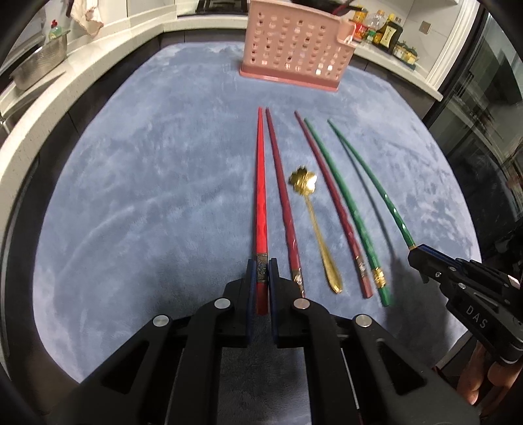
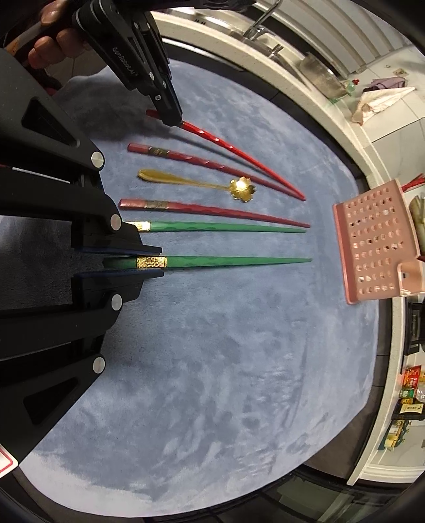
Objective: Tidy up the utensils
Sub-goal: 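Lift both held chopsticks and carry them over the pink basket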
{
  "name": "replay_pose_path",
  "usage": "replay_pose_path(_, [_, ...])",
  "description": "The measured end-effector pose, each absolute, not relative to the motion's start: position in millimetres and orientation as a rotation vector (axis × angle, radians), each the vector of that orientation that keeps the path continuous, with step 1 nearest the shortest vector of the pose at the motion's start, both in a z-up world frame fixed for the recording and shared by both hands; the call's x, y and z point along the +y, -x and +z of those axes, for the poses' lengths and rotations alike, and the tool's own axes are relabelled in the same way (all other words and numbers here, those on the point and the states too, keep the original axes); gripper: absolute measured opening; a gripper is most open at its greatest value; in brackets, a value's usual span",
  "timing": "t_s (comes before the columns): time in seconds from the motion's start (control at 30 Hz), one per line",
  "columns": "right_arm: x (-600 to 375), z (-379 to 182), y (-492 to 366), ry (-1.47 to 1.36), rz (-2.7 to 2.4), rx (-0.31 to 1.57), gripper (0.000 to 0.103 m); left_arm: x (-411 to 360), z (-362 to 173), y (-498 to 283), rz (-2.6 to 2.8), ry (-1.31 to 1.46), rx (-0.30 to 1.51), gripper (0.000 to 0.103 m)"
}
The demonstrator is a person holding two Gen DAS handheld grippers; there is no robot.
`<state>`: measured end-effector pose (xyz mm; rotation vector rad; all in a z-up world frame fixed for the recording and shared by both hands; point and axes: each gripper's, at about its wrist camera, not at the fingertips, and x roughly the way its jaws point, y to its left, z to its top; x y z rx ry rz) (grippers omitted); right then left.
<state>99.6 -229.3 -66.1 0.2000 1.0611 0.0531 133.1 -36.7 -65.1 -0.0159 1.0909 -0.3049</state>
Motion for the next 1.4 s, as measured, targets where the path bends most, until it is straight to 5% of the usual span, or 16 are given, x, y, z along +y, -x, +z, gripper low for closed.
replay_pose_path(1.4, [-282, 173, -237, -0.272, 0.061, 0.522, 0.007, -41, 195, -283, -0.275, 0.079, 0.505, 0.007])
